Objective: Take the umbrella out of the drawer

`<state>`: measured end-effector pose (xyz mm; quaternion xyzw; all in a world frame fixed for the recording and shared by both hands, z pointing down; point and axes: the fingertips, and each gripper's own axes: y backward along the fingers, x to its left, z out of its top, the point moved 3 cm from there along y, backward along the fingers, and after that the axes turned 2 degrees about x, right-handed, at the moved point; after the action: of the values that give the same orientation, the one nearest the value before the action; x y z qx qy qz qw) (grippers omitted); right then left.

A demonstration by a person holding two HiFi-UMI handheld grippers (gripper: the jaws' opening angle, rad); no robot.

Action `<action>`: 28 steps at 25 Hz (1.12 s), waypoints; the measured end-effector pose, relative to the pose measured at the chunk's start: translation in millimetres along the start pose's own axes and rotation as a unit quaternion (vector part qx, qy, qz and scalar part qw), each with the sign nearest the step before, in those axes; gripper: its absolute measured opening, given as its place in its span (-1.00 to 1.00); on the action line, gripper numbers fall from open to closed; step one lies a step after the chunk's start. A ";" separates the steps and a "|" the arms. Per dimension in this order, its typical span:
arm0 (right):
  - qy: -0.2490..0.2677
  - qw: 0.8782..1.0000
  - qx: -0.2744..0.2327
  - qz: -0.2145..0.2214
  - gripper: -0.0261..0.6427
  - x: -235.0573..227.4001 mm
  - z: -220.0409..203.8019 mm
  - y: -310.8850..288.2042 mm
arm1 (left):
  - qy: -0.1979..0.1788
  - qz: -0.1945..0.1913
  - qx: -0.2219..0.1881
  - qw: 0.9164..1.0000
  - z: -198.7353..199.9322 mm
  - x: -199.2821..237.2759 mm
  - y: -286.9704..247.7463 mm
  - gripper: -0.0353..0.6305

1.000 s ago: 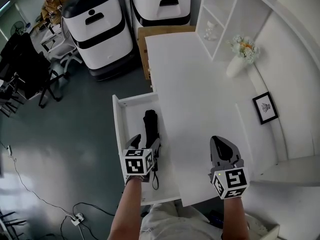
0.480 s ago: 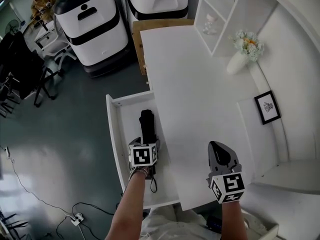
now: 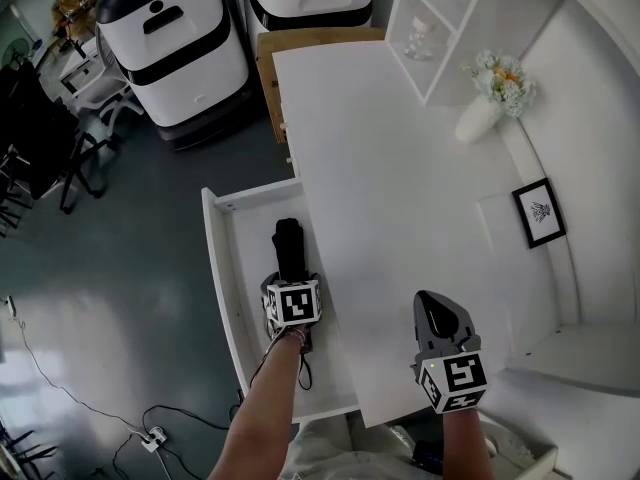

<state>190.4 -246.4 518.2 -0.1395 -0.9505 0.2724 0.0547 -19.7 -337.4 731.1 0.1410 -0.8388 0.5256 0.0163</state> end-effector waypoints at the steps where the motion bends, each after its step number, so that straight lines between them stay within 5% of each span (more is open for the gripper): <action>1: 0.000 1.000 0.002 0.000 -0.90 -0.6 -1.3 -1.1 | -0.001 0.010 0.001 1.000 0.1 1.8 -3.0 0.17; 10: 0.002 1.000 0.007 0.007 -0.90 4.5 -6.7 -8.2 | 0.034 0.010 0.010 0.999 -6.1 8.1 -25.8 0.15; 16: 0.005 1.000 0.013 0.016 -0.90 8.4 -11.8 -2.8 | 0.040 0.008 0.014 0.999 -7.3 9.9 -22.2 -0.03; 28: 0.011 1.000 0.002 0.028 -0.90 11.0 -5.1 6.3 | 0.053 -0.006 -0.017 0.998 9.3 6.5 8.8 -0.06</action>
<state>182.2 -235.4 519.5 -0.1688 -0.9450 0.2743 0.0577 -27.0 -343.5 720.3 0.1175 -0.8449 0.5176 0.0662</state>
